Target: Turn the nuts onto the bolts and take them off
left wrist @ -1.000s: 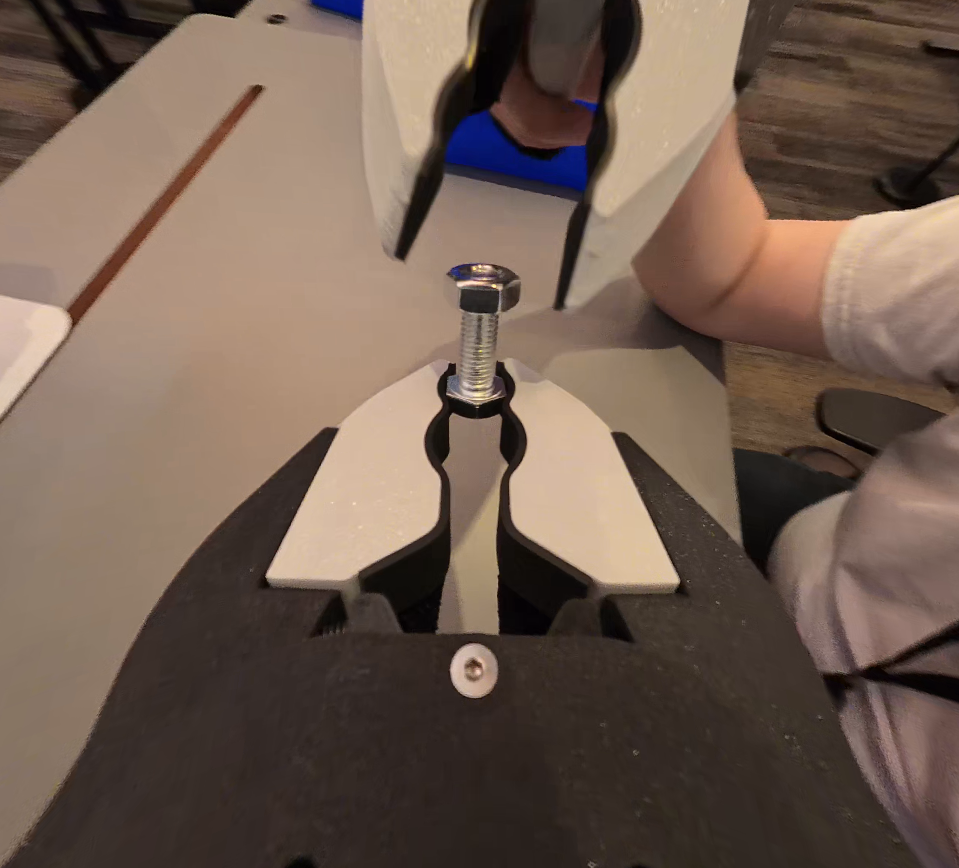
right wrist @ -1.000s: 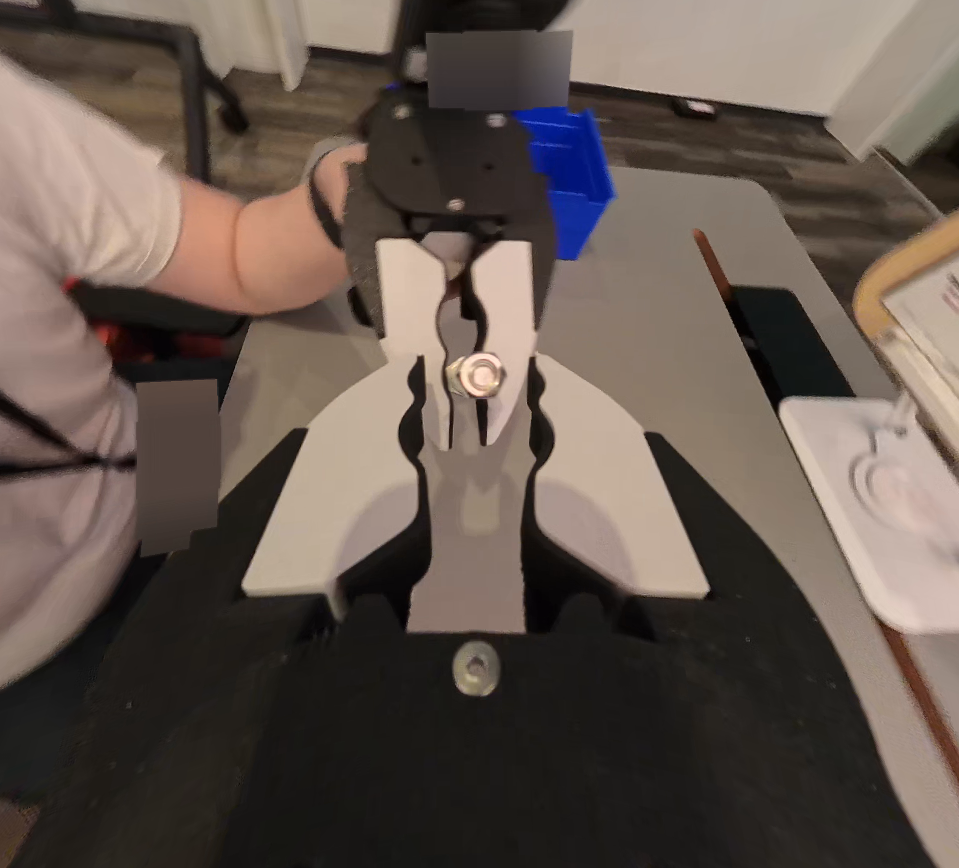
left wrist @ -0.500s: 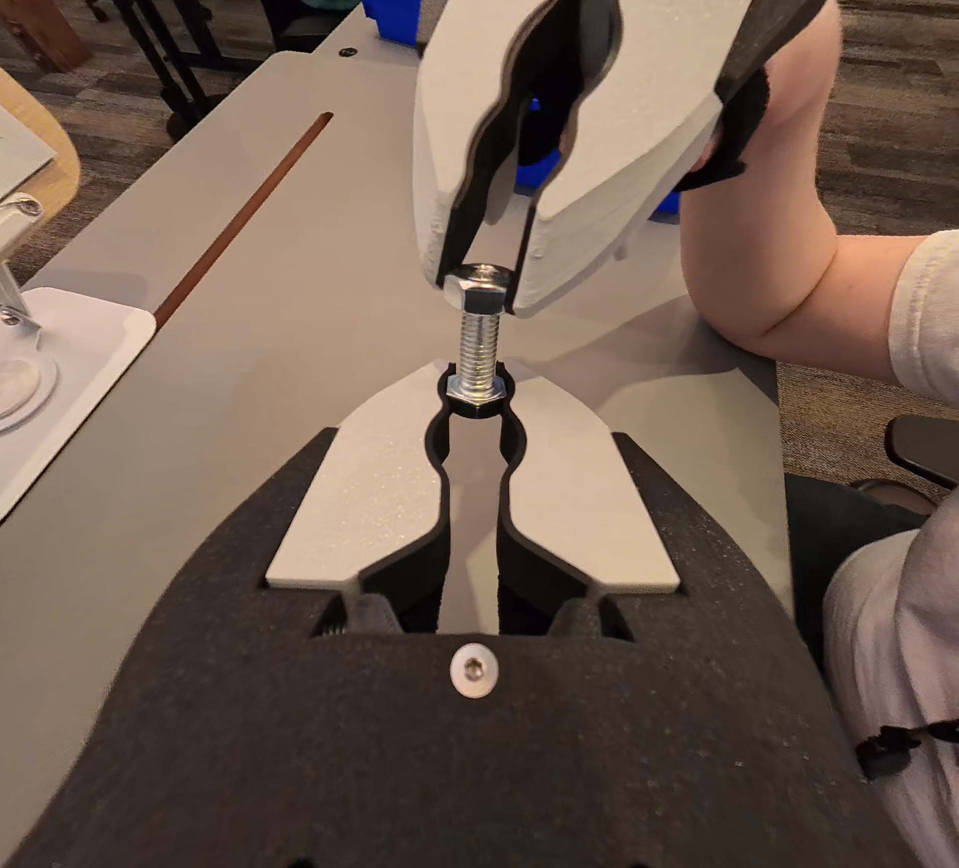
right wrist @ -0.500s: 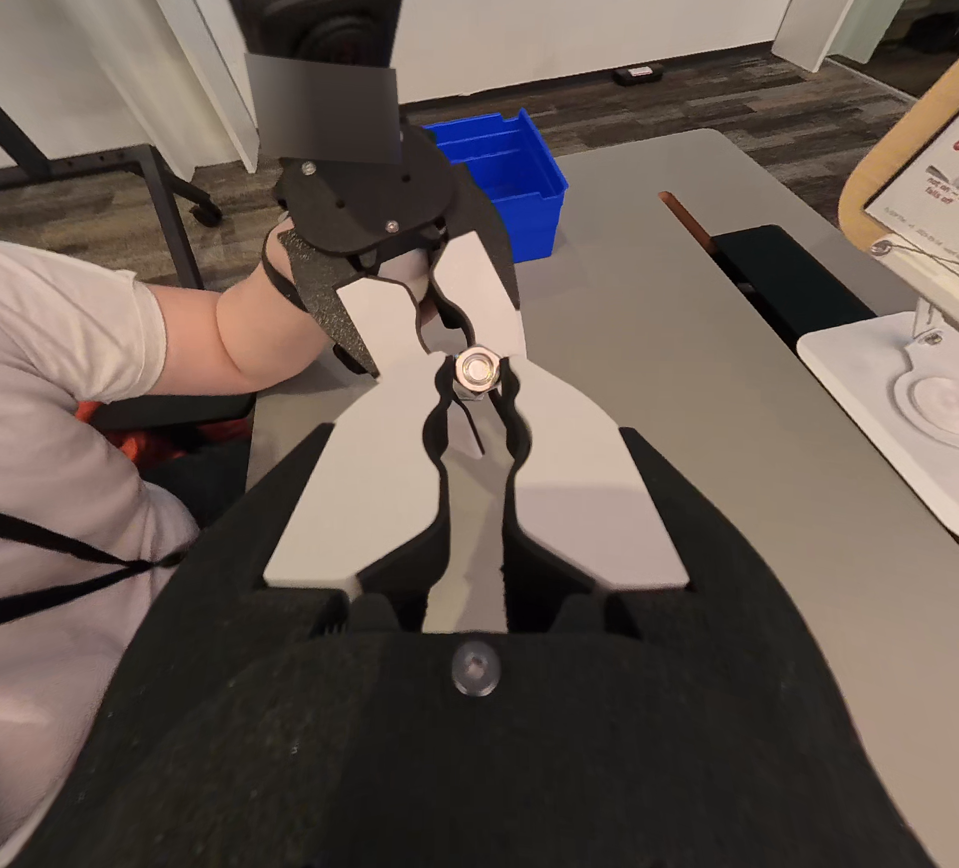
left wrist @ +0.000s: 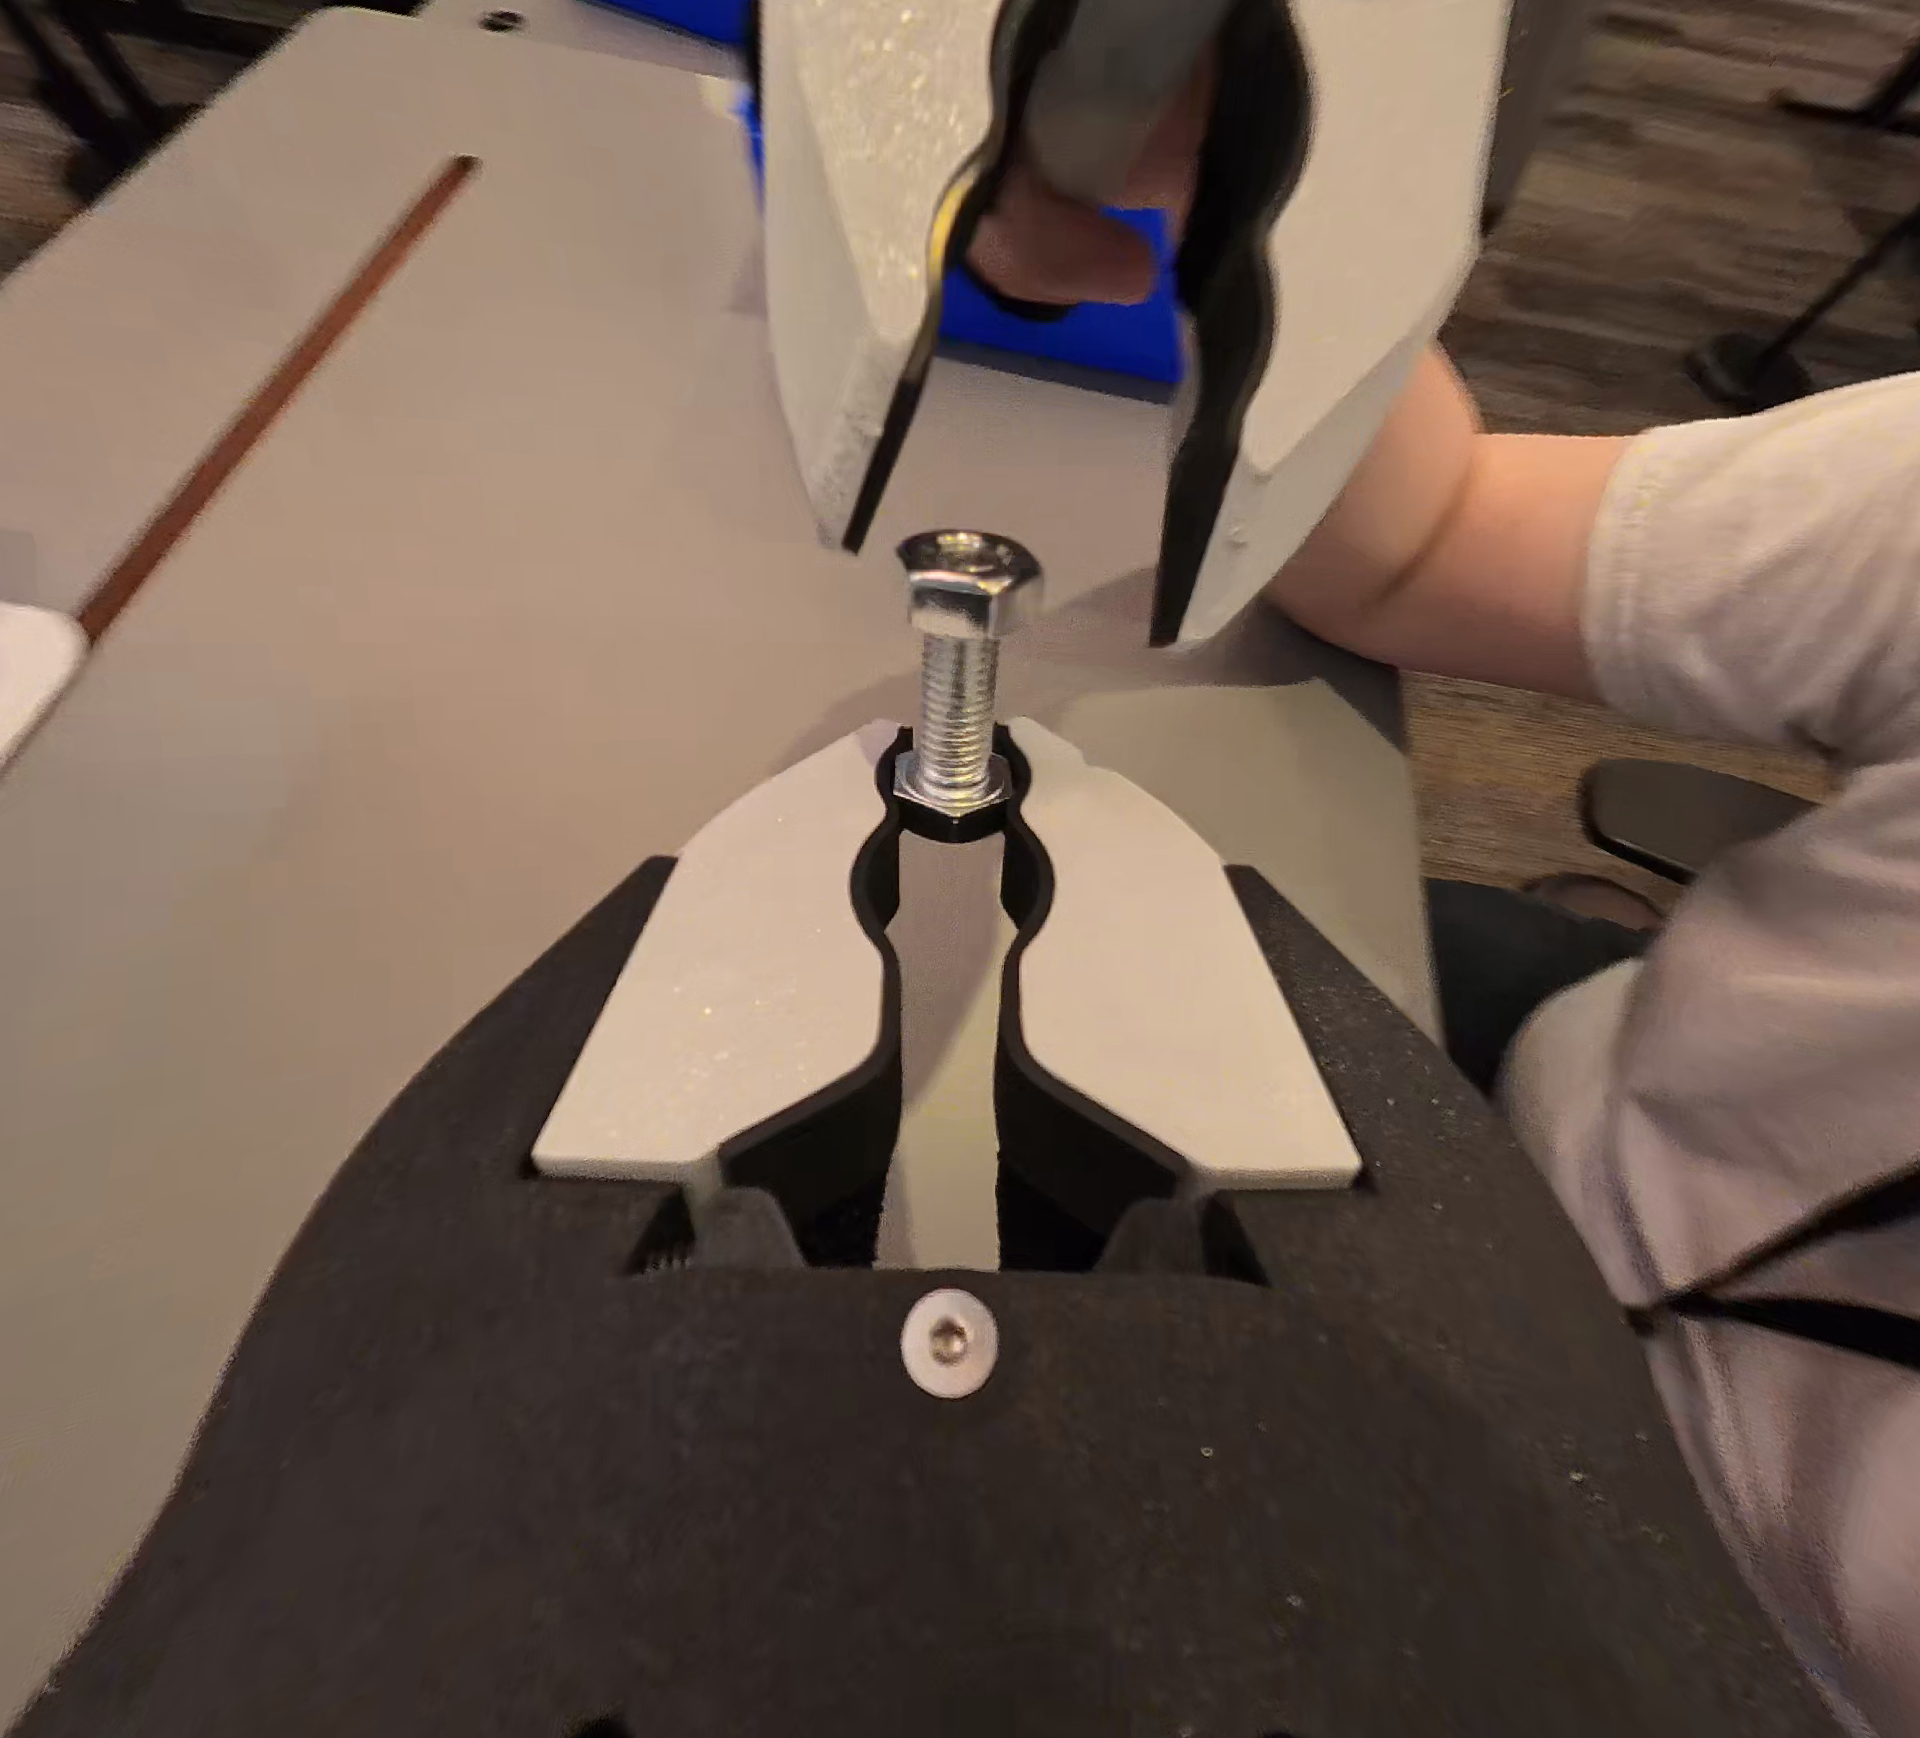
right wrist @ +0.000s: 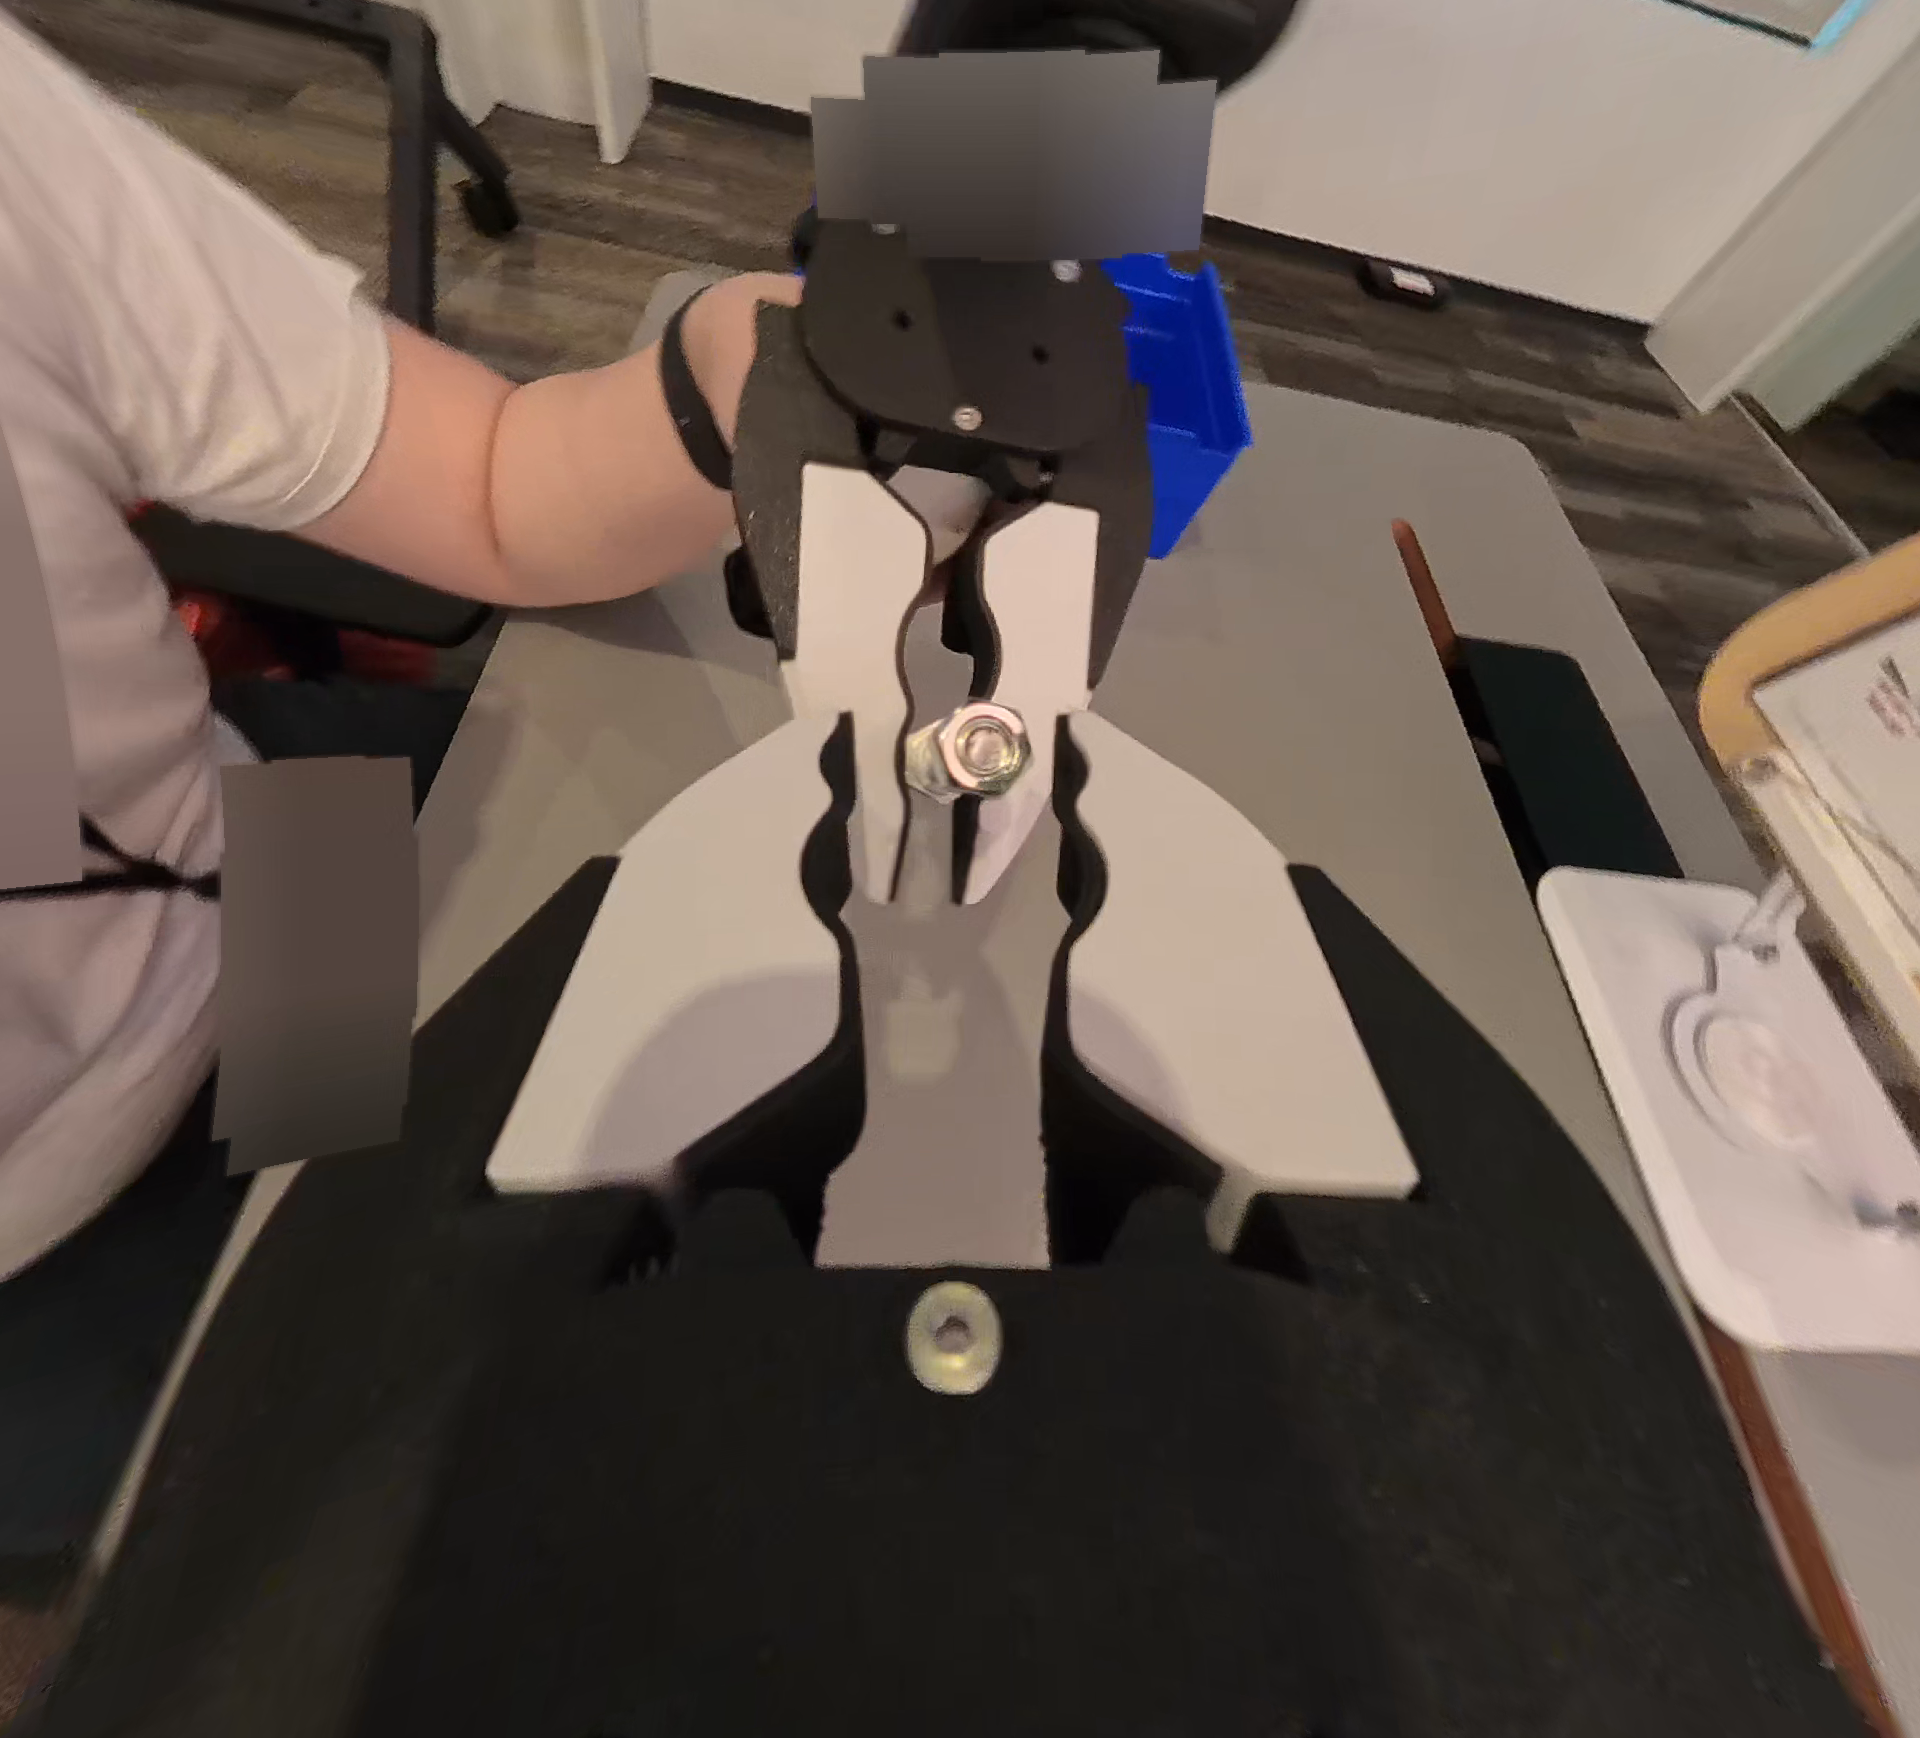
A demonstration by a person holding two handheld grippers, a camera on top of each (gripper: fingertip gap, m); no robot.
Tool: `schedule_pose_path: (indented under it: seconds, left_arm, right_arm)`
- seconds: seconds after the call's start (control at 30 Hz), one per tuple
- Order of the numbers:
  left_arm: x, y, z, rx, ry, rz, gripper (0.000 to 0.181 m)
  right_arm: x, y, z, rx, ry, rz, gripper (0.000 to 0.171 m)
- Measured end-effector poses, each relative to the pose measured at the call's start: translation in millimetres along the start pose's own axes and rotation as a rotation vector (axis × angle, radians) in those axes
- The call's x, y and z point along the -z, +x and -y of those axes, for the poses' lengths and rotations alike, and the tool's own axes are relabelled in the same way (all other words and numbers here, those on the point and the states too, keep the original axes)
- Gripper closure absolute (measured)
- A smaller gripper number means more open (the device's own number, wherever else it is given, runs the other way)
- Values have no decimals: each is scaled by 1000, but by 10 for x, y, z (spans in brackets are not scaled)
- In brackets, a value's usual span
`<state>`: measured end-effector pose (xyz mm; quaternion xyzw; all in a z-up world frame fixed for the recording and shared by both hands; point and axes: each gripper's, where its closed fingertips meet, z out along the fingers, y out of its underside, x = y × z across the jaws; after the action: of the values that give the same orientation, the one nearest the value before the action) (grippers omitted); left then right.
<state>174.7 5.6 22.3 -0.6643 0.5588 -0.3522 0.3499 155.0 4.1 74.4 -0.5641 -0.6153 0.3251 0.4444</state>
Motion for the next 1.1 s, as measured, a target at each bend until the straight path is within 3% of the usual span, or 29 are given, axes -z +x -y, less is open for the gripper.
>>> schedule_pose_path:
  seconds: [0.17, 0.3, 0.37, 0.47, 0.57, 0.8, 0.97, 1.03, 1.1]
  left_arm:
    - [74, -246, 66, -22, 40, 170, 167]
    - [96, -328, 75, -50, 34, 253, 167]
    - [83, -325, 62, -62, 21, 260, 167]
    - [57, -276, 56, -53, 19, 228, 167]
    - [53, -219, 53, -52, 18, 188, 167]
    - [52, 322, -72, 0, -46, -190, 167]
    - [-19, 147, -62, 14, -39, -89, 167]
    - [-1, 35, -25, 20, -13, -26, 167]
    - [30, -81, -7, 14, -1, 48, 167]
  right_arm:
    - [47, 254, 46, -336, 59, -140, 136]
    - [-11, 295, 4, -409, 53, -160, 136]
    - [-58, 279, -18, -392, 29, -164, 137]
    - [-97, 244, -10, -344, 12, -160, 154]
    - [-86, 201, -10, -281, -11, -147, 154]
    - [-53, -216, -13, 140, 16, 126, 154]
    - [-62, -79, -96, 131, -19, 63, 153]
    - [-72, 6, -91, 87, -28, 10, 137]
    - [-69, 83, -60, 35, -24, -41, 134]
